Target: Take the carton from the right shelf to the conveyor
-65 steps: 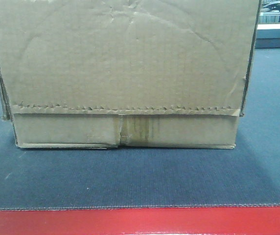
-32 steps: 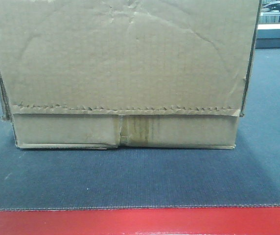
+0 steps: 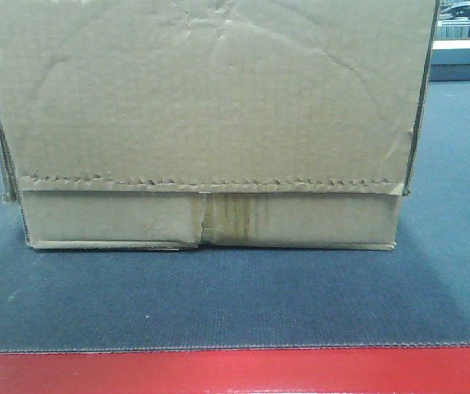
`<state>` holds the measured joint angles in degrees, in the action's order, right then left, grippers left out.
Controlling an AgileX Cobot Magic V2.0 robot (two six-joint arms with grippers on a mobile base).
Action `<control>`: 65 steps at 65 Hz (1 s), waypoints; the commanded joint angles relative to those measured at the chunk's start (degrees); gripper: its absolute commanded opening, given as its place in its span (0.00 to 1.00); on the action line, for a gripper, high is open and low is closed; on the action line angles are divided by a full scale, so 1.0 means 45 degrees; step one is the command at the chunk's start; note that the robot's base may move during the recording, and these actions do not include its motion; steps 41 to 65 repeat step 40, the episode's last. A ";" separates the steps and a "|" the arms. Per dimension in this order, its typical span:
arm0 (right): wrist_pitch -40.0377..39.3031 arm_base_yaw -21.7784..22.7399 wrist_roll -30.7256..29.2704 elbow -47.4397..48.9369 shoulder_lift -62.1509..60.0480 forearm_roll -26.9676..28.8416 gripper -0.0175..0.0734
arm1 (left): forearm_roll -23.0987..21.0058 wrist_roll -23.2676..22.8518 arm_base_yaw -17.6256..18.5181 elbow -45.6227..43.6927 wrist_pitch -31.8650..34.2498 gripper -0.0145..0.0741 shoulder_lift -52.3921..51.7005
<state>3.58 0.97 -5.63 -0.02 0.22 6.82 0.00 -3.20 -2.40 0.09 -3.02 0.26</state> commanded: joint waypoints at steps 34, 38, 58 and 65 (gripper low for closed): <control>-0.0326 -0.0008 -0.0075 0.0006 -0.0049 0.0011 0.11 | 0.0000 -0.0015 -0.0045 -0.0019 0.0234 0.18 -0.0058; -0.0326 -0.0008 -0.0075 0.0006 -0.0049 0.0011 0.11 | 0.0000 -0.0015 -0.0045 -0.0019 0.0234 0.18 -0.0058; -0.0326 -0.0008 -0.0075 0.0006 -0.0049 0.0011 0.11 | 0.0000 -0.0015 -0.0045 -0.0019 0.0234 0.18 -0.0058; -0.0326 -0.0008 -0.0075 0.0006 -0.0049 0.0011 0.11 | 0.0000 -0.0015 -0.0045 -0.0019 0.0234 0.18 -0.0058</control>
